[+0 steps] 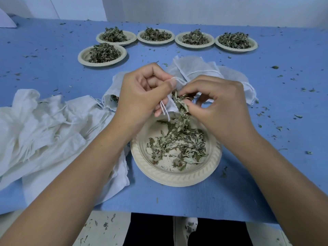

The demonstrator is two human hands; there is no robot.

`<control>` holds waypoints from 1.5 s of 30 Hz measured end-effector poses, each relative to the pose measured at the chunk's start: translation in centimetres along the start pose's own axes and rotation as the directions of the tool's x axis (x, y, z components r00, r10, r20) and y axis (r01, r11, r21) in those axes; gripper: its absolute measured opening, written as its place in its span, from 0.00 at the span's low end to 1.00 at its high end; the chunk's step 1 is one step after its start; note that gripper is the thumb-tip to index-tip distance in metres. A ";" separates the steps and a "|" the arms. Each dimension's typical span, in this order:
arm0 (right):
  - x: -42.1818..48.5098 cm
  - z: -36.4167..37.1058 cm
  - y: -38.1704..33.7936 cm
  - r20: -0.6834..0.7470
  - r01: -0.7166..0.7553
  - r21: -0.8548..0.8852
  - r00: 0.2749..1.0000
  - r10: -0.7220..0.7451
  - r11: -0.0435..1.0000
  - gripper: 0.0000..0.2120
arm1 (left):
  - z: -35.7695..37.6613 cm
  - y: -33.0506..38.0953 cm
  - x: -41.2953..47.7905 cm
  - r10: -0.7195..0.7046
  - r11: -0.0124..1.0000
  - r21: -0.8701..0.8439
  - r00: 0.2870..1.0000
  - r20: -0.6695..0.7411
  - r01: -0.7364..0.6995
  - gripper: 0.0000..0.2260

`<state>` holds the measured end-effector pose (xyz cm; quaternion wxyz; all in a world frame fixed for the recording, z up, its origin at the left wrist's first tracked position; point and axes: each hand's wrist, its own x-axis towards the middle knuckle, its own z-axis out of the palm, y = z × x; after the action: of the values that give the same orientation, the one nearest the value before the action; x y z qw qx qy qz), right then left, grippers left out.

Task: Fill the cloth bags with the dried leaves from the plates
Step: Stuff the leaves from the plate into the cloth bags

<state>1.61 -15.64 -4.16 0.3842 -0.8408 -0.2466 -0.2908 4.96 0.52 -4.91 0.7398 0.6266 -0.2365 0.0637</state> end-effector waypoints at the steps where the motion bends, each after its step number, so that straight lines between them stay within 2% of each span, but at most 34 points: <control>1: 0.1 -0.1 0.0 0.038 -0.009 0.031 0.999 0.008 0.999 0.07 | 0.0 0.0 0.0 0.006 1.000 0.012 1.000 -0.015 -0.006 0.07; 3: 0.3 -0.4 -0.1 0.158 -0.027 0.088 0.987 0.013 0.996 0.11 | -0.1 0.0 0.1 0.018 0.999 0.034 0.997 -0.070 -0.016 0.08; 5: 0.4 -0.6 0.1 0.283 -0.014 0.064 0.959 -0.005 0.998 0.19 | -0.3 0.1 0.3 0.017 1.000 0.024 0.992 -0.124 -0.014 0.08; 7: 0.5 -0.6 0.2 0.325 0.033 0.025 0.945 -0.039 0.999 0.23 | -0.4 0.1 0.3 0.014 1.000 0.008 0.989 -0.145 -0.013 0.07; 13: 0.6 -0.7 0.1 0.086 0.082 0.162 0.992 -0.097 0.983 0.10 | -0.1 0.1 0.2 0.001 0.998 0.061 0.993 -0.121 0.007 0.08; 15: 0.3 -0.5 -0.2 -0.014 0.091 0.144 0.996 -0.090 0.985 0.06 | 0.0 0.2 0.1 -0.005 0.996 0.091 0.995 -0.104 0.014 0.08; 17: 0.1 -0.1 -0.3 -0.098 0.117 0.039 0.989 -0.113 0.992 0.05 | 0.1 0.2 -0.1 0.007 0.995 0.098 0.997 -0.072 0.000 0.07; 20: -0.1 0.4 -0.2 -0.073 0.188 -0.316 0.972 -0.221 0.930 0.02 | 0.2 0.2 -0.2 0.021 0.998 0.068 1.000 -0.023 -0.019 0.06; 21: -0.1 0.5 -0.1 -0.046 0.189 -0.361 0.974 -0.220 0.913 0.02 | 0.2 0.1 -0.1 0.023 0.998 0.062 1.000 -0.019 -0.022 0.06; 24: 0.1 0.1 -0.5 -0.033 0.100 -0.261 0.993 -0.112 0.960 0.07 | 0.0 0.1 0.0 0.022 0.998 0.056 0.998 -0.060 -0.019 0.08; 27: 0.2 -0.7 -0.8 -0.125 0.118 -0.251 0.980 -0.154 0.961 0.10 | -0.2 0.1 0.2 0.016 0.999 0.048 0.992 -0.127 -0.010 0.09; 28: 0.2 -0.8 -0.9 -0.080 0.140 -0.267 0.983 -0.166 0.954 0.13 | -0.2 0.2 0.2 0.014 0.999 0.035 0.991 -0.132 -0.010 0.09; 30: 0.2 -0.4 -1.2 0.146 0.180 -0.309 0.979 -0.140 0.934 0.20 | -0.2 0.2 0.1 0.016 1.000 0.000 0.994 -0.106 -0.016 0.10; 32: -0.1 0.3 -1.0 0.367 0.225 -0.400 0.928 -0.070 0.889 0.27 | -0.2 0.3 0.0 0.020 1.000 -0.015 0.998 -0.051 -0.020 0.09; 33: -0.2 0.4 -0.8 0.404 0.232 -0.419 0.913 -0.048 0.878 0.28 | -0.1 0.4 -0.1 0.022 1.000 -0.013 0.999 -0.035 -0.022 0.09; 34: -0.1 0.3 -0.7 0.387 0.218 -0.402 0.921 -0.051 0.889 0.27 | -0.1 0.4 -0.1 0.024 1.000 -0.008 0.999 -0.032 -0.025 0.08; 36: 0.1 -0.3 -0.5 0.223 0.187 -0.311 0.967 -0.120 0.932 0.23 | -0.1 0.5 -0.1 0.024 1.000 0.008 0.998 -0.054 -0.024 0.07; 38: 0.0 -0.8 -0.3 0.071 0.205 -0.294 0.979 -0.193 0.934 0.21 | 0.0 0.6 -0.1 0.022 0.999 0.029 0.997 -0.073 -0.020 0.06; 39: 0.0 -0.8 -0.3 0.081 0.220 -0.315 0.975 -0.205 0.923 0.21 | -0.1 0.6 -0.1 0.028 0.999 0.032 0.997 -0.069 -0.025 0.07; 41: 0.1 -0.1 -0.8 0.256 0.245 -0.348 0.953 -0.159 0.905 0.22 | -0.1 0.6 -0.3 0.059 0.998 0.038 0.998 -0.019 -0.058 0.06; 43: 0.0 0.8 -0.9 0.424 0.261 -0.370 0.901 -0.087 0.892 0.23 | 0.1 0.7 -0.5 0.092 0.992 0.084 0.995 0.033 -0.095 0.05; 45: 0.1 0.9 -0.8 0.414 0.233 -0.347 0.907 -0.075 0.908 0.23 | 0.1 0.7 -0.4 0.096 0.989 0.109 0.995 0.010 -0.097 0.05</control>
<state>1.45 -14.45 -4.15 0.1279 -0.9184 -0.3226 -0.1900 4.31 0.63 -4.46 0.7000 0.6540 -0.2646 0.1108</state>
